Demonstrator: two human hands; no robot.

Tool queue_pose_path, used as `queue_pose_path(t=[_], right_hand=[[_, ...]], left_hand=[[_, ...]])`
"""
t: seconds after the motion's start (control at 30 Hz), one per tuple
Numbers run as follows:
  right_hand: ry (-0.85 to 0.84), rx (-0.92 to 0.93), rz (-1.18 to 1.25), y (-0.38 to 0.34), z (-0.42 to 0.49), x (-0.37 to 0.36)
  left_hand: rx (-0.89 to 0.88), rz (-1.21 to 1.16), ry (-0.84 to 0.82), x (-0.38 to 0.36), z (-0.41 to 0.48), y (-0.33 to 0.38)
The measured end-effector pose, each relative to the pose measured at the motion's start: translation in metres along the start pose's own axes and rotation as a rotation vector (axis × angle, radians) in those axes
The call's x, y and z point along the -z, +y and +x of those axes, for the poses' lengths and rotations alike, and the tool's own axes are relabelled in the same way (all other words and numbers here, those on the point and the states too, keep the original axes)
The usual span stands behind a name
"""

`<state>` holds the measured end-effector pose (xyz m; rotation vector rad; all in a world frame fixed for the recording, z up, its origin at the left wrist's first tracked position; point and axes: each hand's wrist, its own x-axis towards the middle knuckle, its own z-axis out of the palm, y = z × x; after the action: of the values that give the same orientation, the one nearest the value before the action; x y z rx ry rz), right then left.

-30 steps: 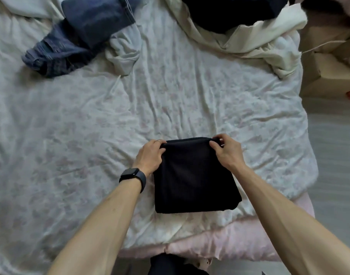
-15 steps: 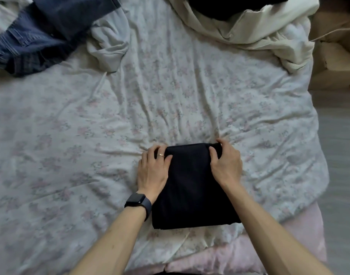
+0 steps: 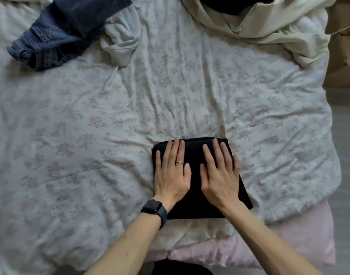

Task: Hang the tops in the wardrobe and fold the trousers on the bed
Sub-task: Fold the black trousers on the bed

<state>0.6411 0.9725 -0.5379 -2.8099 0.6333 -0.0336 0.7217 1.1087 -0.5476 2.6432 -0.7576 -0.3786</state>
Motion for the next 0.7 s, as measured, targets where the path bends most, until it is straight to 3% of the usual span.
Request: queue_pose_path(t=[0.07, 0.2, 0.5, 0.7], right_hand=[[-0.1, 0.096, -0.074, 0.001, -0.017, -0.013], [-0.214, 0.035, -0.146, 0.027, 0.005, -0.044], [-0.186, 0.01, -0.061, 0.044, 0.01, -0.088], [-0.293, -0.073, -0.04, 0.03, 0.013, -0.067]], left_hand=[[-0.057, 0.079, -0.069, -0.02, -0.013, 0.005], [-0.118, 0.211, -0.128, -0.05, 0.007, -0.03], [-0.141, 0.161, -0.124, -0.078, 0.023, -0.061], [-0.143, 0.26, -0.219, -0.058, 0.034, -0.056]])
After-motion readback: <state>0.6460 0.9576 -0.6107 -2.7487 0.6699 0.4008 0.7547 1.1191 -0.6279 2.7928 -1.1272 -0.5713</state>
